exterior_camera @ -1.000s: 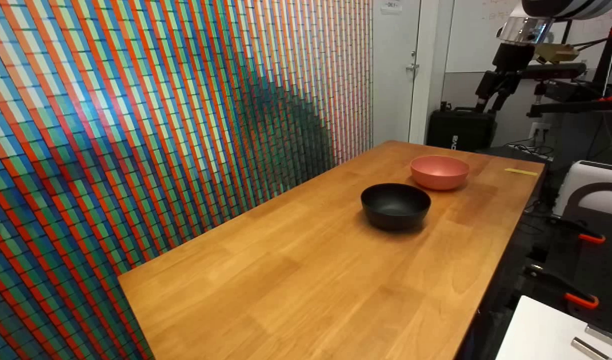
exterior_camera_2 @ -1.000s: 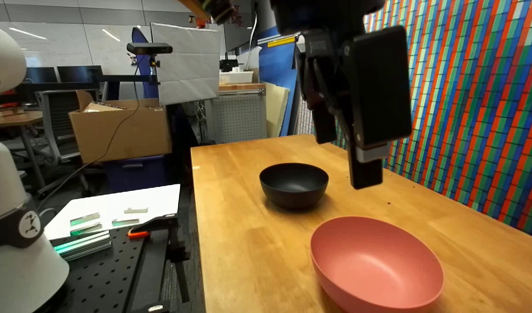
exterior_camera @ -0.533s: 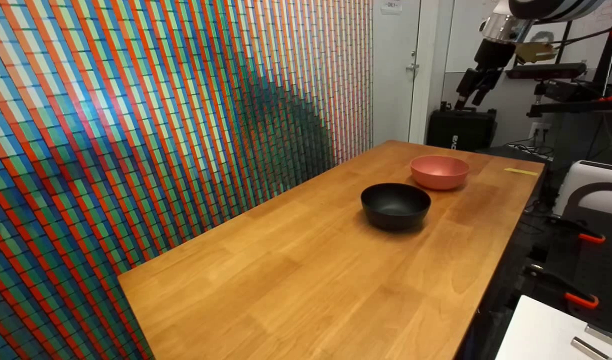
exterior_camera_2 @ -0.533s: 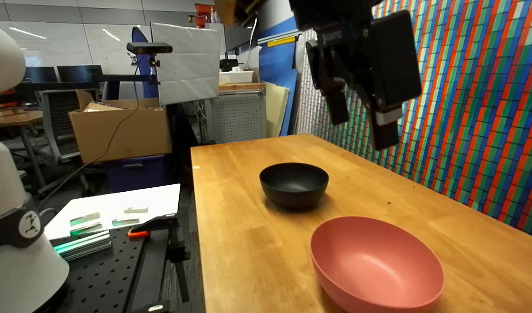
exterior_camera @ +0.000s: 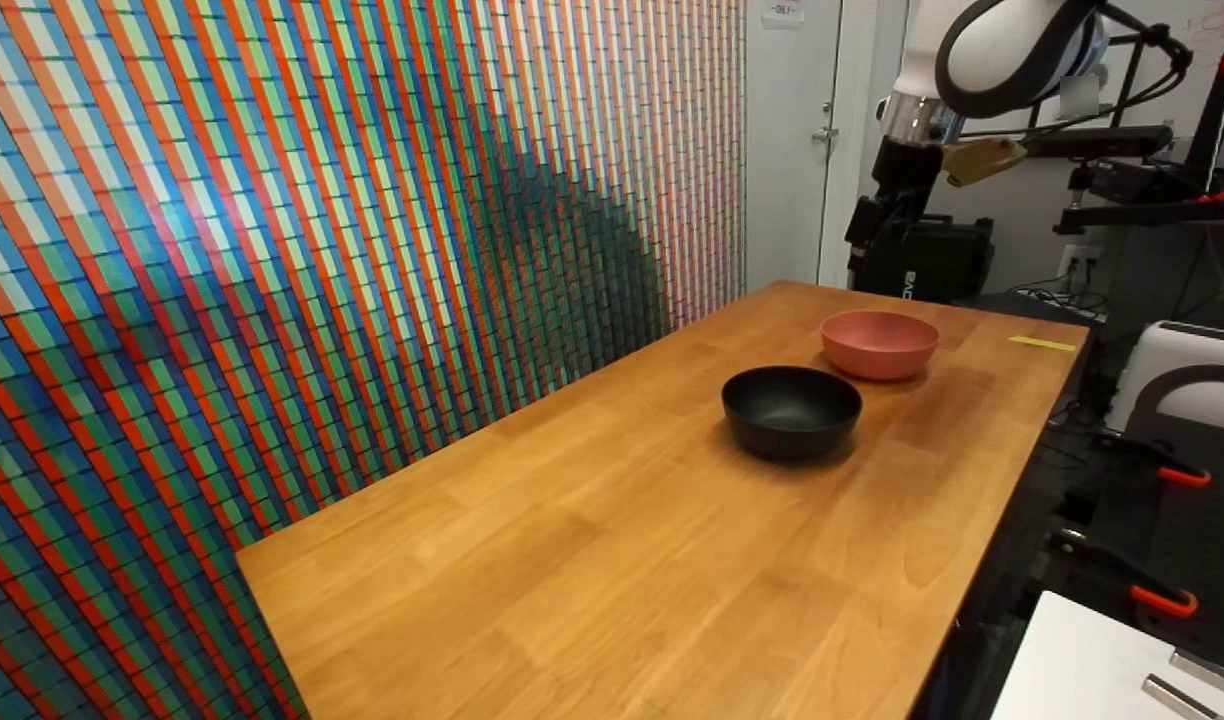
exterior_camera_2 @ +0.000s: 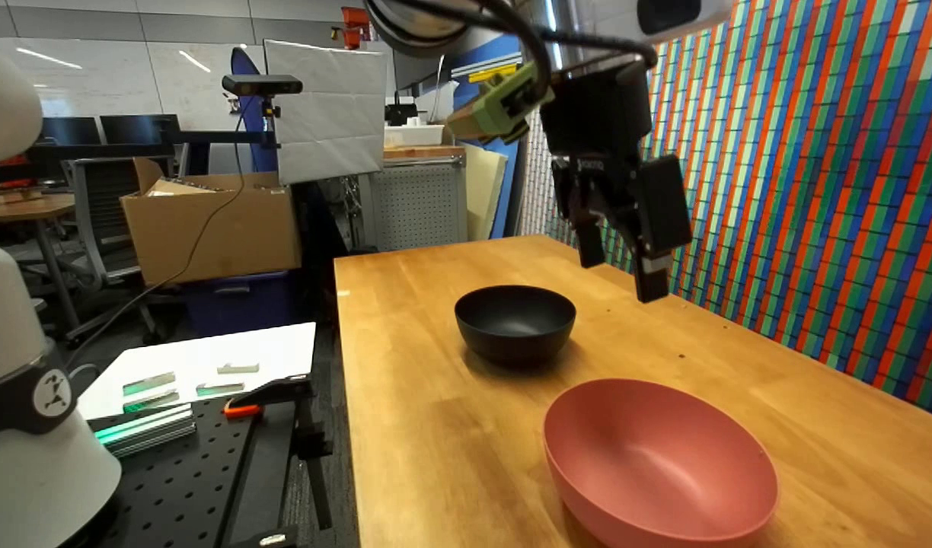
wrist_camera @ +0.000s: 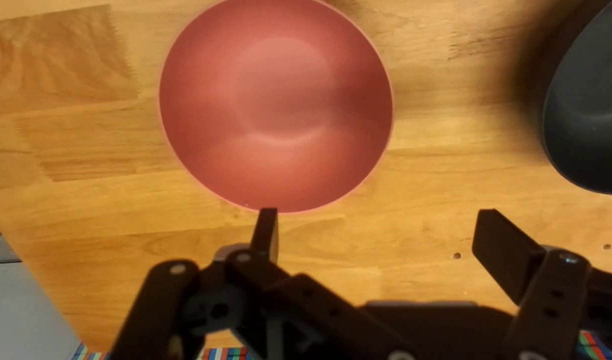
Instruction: Put the pink bowl in the black bowl
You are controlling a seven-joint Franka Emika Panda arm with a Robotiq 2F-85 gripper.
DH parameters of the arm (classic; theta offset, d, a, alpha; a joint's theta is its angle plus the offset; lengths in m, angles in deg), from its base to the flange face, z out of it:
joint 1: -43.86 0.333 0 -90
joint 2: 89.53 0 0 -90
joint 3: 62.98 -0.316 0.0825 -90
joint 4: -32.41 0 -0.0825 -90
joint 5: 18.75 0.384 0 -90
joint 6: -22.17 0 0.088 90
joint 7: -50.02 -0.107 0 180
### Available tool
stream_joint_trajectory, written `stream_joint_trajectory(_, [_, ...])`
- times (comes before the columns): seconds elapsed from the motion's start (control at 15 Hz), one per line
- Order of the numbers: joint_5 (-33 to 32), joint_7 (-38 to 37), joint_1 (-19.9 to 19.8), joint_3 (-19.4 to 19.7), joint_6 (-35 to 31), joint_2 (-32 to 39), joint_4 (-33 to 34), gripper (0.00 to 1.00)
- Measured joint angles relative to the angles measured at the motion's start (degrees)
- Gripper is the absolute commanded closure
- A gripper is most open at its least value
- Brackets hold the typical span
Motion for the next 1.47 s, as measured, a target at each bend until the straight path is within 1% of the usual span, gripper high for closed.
stream_joint_trajectory(0.2, [-5.9, -5.5, -0.1, 0.0, -0.6, 6.8, 2.4, 0.00])
stream_joint_trajectory(0.33, [-7.7, -7.7, 0.0, 0.0, -0.6, 10.6, 3.9, 0.00])
stream_joint_trajectory(0.6, [-7.7, -8.5, 0.5, 0.0, -0.8, 16.1, 5.8, 0.00])
stream_joint_trajectory(0.87, [-6.6, -8.5, 1.8, 0.0, -1.7, 19.0, 7.0, 0.00])
stream_joint_trajectory(0.93, [-6.5, -8.5, 2.1, 0.0, -1.8, 19.6, 7.2, 0.25])
stream_joint_trajectory(1.0, [-6.5, -8.5, 2.3, 0.0, -1.9, 20.2, 7.4, 0.27])
stream_joint_trajectory(1.07, [-6.5, -8.5, 2.5, 0.0, -2.1, 20.8, 7.4, 0.34])
stream_joint_trajectory(1.2, [-6.5, -8.5, 2.7, 0.0, -2.5, 21.8, 7.5, 0.51])
stream_joint_trajectory(1.27, [-6.5, -8.5, 2.8, 0.0, -2.7, 22.3, 7.5, 0.58])
stream_joint_trajectory(1.33, [-6.5, -8.5, 2.9, 0.0, -2.8, 22.6, 7.5, 0.67])
stream_joint_trajectory(1.47, [-6.5, -8.5, 3.1, 0.0, -3.0, 22.9, 7.5, 0.80])
